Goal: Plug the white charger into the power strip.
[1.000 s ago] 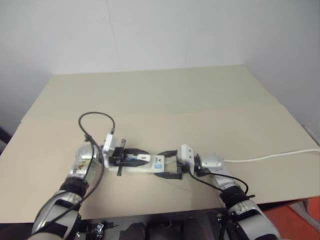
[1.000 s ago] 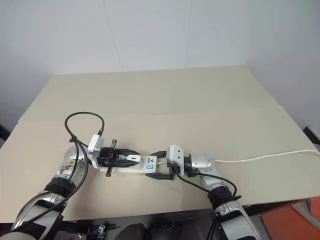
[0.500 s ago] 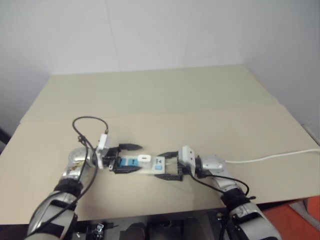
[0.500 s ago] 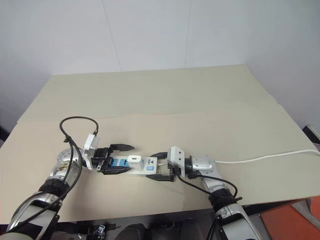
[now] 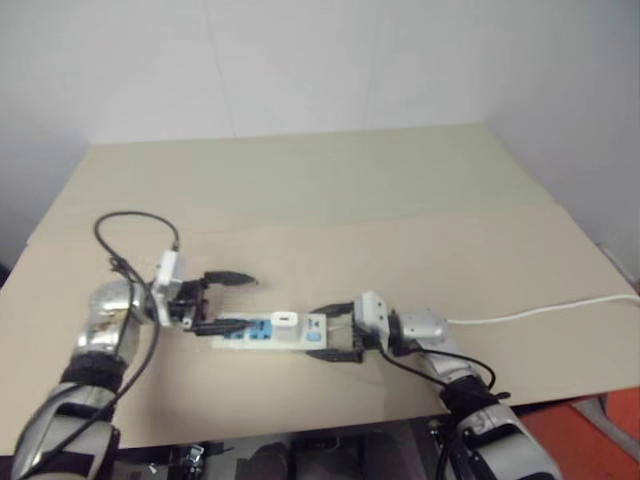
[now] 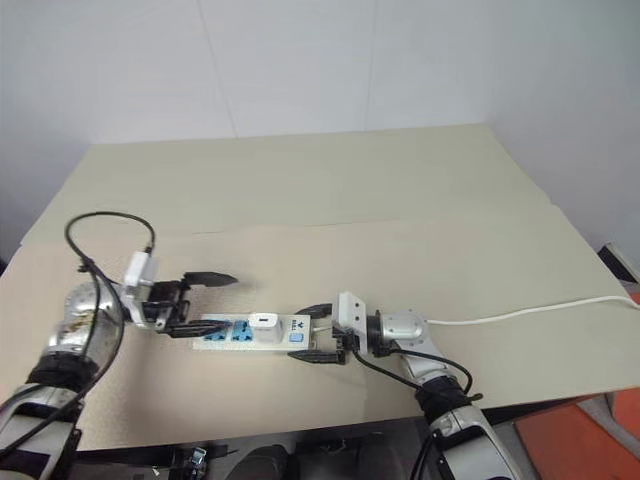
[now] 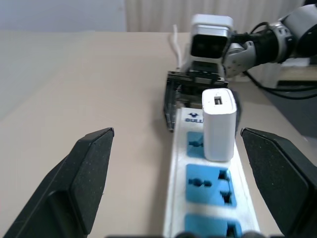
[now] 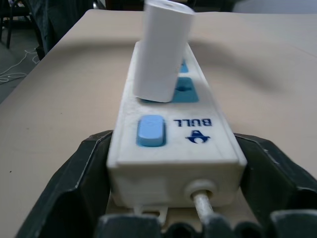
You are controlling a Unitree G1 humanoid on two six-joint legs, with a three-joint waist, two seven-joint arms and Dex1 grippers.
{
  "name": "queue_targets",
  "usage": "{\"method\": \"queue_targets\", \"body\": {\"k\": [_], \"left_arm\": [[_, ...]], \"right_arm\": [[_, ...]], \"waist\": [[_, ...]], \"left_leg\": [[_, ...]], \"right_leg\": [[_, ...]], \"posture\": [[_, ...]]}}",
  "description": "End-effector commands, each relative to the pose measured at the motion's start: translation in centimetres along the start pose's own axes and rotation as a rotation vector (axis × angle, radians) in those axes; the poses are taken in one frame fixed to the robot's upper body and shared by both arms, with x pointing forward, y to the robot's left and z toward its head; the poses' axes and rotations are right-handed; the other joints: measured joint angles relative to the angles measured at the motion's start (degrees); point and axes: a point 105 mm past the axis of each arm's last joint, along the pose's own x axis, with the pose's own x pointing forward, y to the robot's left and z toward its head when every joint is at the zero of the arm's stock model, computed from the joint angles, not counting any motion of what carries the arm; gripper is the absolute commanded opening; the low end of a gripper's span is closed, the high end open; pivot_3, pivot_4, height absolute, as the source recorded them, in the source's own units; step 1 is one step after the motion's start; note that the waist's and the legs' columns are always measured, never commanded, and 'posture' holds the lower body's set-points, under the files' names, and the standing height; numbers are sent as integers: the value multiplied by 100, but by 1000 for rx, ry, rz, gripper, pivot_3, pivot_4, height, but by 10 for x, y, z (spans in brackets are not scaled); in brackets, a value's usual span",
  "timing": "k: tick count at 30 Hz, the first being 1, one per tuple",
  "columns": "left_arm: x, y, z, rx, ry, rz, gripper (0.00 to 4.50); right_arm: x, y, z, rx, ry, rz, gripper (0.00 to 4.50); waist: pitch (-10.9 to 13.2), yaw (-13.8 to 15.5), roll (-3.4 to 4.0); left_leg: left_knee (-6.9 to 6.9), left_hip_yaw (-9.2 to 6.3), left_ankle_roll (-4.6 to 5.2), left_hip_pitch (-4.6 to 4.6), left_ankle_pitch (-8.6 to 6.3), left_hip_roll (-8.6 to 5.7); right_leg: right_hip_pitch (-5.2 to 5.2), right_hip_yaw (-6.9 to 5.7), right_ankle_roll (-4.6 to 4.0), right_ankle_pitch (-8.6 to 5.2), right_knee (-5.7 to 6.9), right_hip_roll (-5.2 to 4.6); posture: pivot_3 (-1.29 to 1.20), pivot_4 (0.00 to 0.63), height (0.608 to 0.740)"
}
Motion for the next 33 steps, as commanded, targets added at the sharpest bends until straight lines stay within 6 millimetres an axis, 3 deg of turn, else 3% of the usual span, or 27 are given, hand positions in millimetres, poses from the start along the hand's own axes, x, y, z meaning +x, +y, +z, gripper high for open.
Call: {"method": "queue_targets", "body": {"k": [1,6,13,20,25,29,33], "left_arm": [[-24,12,16,28,-6,96,4500],[-48,20,11,36,89,184,4500],[-52,13,6,18,120,178,4500],[-52,-6,2,-20,104,152,4500],[-54,-18,1,-44,107,150,4500],[-56,-21,2,-55,113,156,4500],[-57,-22,1,-65,119,157,4500]], "right_arm": [[-1,17,-24,94,65,57,4479],[-4,16,-22,84,64,61,4479],[-21,16,-7,10,47,71,4479],[-88,5,34,-118,61,-31,4479],[-134,10,58,-181,126,-92,4479],[-147,20,70,-193,148,-107,4479],[-148,27,74,-183,158,-122,4479]], "waist": [[4,6,-3],[12,6,-15],[36,65,-43],[72,147,-41],[107,153,-30],[115,156,-34],[121,165,-35]], "left_leg": [[0,0,0,0,0,0],[0,0,0,4,0,-3],[1,-2,-4,-12,-2,-2],[36,9,-13,-127,-3,-10],[34,13,-19,-137,0,-4],[34,13,-18,-135,0,-1],[36,14,-18,-135,0,-3]], "right_leg": [[0,0,-1,-1,2,0],[2,-2,-2,-1,4,1],[-8,-3,-2,-1,4,-2],[-118,-4,-3,2,19,-17],[-130,-6,-7,5,23,-15],[-121,-10,-7,5,18,-15],[-117,-11,-7,5,17,-17]], "posture": [[0,150,740],[0,150,740],[0,150,740],[0,150,740],[0,150,740],[0,150,740],[0,150,740]]}}
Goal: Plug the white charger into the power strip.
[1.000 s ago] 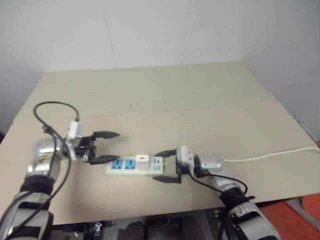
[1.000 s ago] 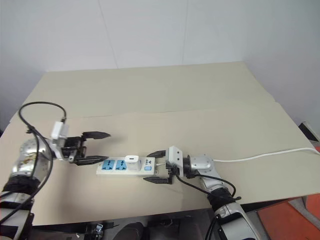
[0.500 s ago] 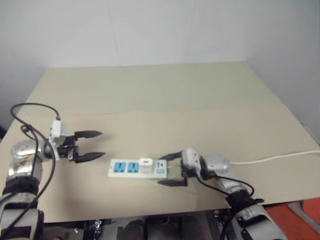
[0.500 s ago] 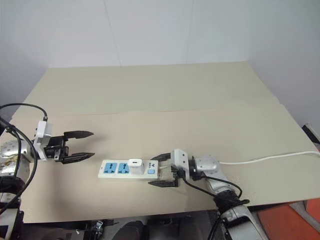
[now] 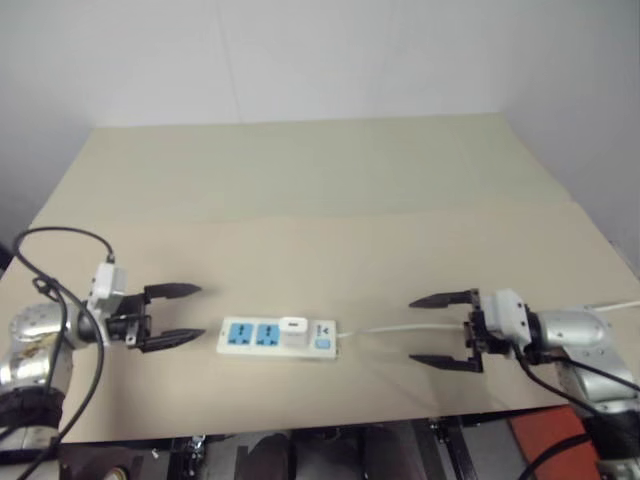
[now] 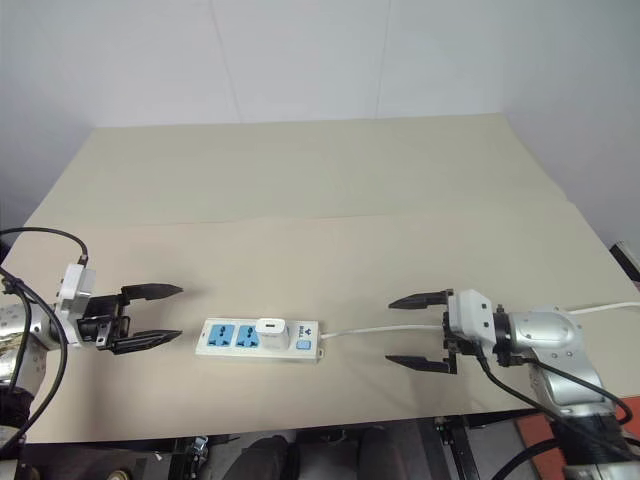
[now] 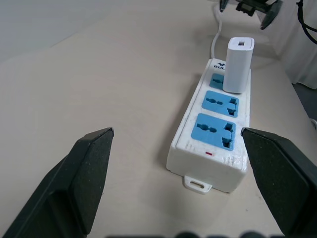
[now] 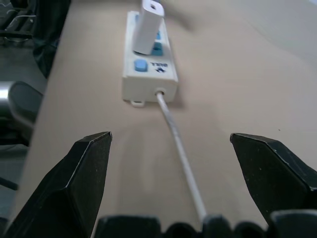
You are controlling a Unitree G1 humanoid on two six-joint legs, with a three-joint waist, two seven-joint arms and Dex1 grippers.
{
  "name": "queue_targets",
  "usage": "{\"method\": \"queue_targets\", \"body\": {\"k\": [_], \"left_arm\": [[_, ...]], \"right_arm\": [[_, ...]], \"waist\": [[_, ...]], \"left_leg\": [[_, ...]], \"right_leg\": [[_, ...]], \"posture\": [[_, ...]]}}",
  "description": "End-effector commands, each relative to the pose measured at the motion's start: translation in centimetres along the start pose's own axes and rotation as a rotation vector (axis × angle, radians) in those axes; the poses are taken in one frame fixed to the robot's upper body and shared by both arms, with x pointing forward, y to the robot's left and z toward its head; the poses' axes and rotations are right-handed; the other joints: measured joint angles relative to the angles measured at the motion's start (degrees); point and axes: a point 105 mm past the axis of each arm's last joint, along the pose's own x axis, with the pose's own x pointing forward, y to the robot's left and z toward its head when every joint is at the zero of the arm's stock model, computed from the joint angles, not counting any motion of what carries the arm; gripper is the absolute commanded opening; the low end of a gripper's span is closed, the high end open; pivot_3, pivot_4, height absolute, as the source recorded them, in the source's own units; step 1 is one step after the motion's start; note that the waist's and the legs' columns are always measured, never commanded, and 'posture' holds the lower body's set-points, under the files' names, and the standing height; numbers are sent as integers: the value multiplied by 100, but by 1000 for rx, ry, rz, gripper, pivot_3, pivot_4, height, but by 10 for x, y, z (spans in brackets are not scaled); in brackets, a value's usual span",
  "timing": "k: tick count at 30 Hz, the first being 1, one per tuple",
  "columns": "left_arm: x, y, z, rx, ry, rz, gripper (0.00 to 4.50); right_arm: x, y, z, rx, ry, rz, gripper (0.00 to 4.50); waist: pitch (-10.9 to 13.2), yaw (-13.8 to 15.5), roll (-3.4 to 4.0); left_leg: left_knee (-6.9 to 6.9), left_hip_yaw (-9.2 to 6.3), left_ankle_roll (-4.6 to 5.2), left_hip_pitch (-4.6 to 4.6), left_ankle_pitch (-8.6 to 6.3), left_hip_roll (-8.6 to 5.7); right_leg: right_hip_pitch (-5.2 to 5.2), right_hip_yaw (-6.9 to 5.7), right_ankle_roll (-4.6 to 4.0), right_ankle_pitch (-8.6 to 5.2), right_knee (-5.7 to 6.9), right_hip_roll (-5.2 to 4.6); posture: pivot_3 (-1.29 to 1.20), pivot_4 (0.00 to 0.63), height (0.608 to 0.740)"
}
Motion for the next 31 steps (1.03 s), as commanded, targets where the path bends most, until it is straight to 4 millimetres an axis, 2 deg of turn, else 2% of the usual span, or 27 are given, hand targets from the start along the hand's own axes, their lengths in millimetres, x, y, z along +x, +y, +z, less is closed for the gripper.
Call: {"method": "queue_targets", "body": {"k": [1,15,25,28,31], "left_arm": [[-3,1,7,25,6,7,4500],[10,13,14,14,34,-39,4500],[27,31,23,21,87,-87,4500],[27,31,23,16,108,-102,4500],[27,22,25,8,138,-144,4500]], "right_arm": [[-2,-1,13,-27,-15,-28,4479],[8,7,8,45,0,-130,4479],[25,23,8,73,-32,-220,4479],[29,31,10,124,-59,-209,4479],[34,39,13,148,-90,-169,4479]], "waist": [[1,-1,-1],[7,13,-5],[10,10,-10],[10,-10,-11],[12,-30,-14]], "left_leg": [[1,1,0,0,0,0],[5,0,0,0,0,-2],[10,0,0,-1,0,-9],[11,1,0,0,0,-11],[13,2,0,0,0,-9]], "right_leg": [[1,0,0,0,0,-1],[3,-3,-1,1,1,-1],[4,-6,0,1,5,1],[5,-7,0,1,7,2],[4,-6,0,0,10,8]], "posture": [[0,150,740],[0,150,740],[0,150,740],[0,150,740],[0,150,740]]}}
